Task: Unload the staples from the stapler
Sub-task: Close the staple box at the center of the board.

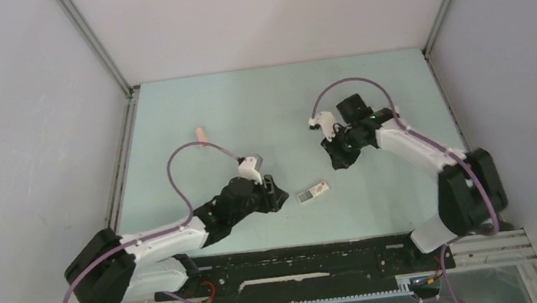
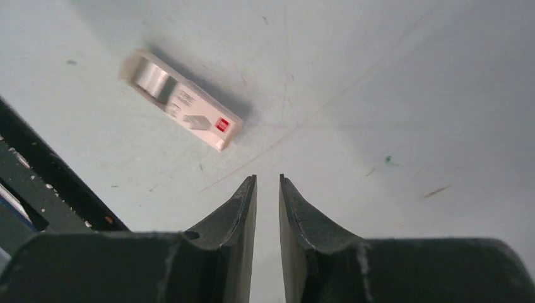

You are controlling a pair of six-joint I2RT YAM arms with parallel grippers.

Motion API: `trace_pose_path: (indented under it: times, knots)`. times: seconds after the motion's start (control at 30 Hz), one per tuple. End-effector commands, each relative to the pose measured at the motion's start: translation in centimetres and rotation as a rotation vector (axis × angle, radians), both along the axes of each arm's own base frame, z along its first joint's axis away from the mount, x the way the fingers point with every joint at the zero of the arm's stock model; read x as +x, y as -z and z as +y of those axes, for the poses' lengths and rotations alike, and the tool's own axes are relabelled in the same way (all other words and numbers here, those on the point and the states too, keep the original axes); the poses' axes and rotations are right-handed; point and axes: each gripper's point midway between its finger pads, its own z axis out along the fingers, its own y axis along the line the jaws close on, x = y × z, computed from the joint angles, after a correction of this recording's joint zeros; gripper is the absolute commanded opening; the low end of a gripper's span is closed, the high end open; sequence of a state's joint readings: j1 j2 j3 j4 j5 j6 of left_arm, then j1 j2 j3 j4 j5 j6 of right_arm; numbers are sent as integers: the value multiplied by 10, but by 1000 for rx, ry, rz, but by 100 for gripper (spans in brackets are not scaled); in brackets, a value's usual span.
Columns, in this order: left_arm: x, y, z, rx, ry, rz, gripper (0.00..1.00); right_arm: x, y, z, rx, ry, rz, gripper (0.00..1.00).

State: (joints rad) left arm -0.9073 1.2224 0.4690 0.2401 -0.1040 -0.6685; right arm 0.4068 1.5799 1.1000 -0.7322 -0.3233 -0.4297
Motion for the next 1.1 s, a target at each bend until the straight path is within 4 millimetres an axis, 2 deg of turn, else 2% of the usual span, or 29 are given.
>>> trace_pose_path:
  times: [0.0, 0.07, 0.1, 0.13, 0.17, 0.23, 0.27, 0.37, 0.5, 0.7, 0.87, 1.07]
  knots:
    - [4, -18, 23, -31, 8, -243, 56, 1, -79, 30, 249, -230, -337, 28]
    - [3, -28, 26, -83, 7, -301, 56, -11, -106, 39, 349, -350, -482, 31]
    - [1, -33, 25, -102, 24, -318, 56, -19, -110, 42, 378, -401, -530, 42]
    - [0, -34, 24, -114, 30, -319, 56, -24, -116, 44, 408, -429, -572, 58]
    - [-2, -34, 21, -124, 49, -311, 56, -30, -116, 48, 435, -470, -580, 74]
    - [-7, -34, 11, -144, 113, -306, 56, -58, -106, 57, 475, -709, -559, 92]
    - [-14, -35, 3, -156, 186, -317, 56, -68, -99, 61, 474, -777, -518, 95]
    - [-29, -35, -8, -148, 350, -417, 55, -92, -70, 64, 429, -998, -443, 93]
    - [-35, -28, -4, -98, 436, -591, 59, -72, -45, 64, 320, -1047, -452, 94]
    - [-23, -5, -19, 60, 499, -650, 64, -39, -15, 62, 218, -972, -408, 94]
    - [-11, 12, -34, 122, 506, -659, 64, -31, 8, 57, 160, -939, -346, 91]
    - [-2, 24, -42, 143, 492, -646, 61, -19, 21, 58, 126, -912, -322, 84]
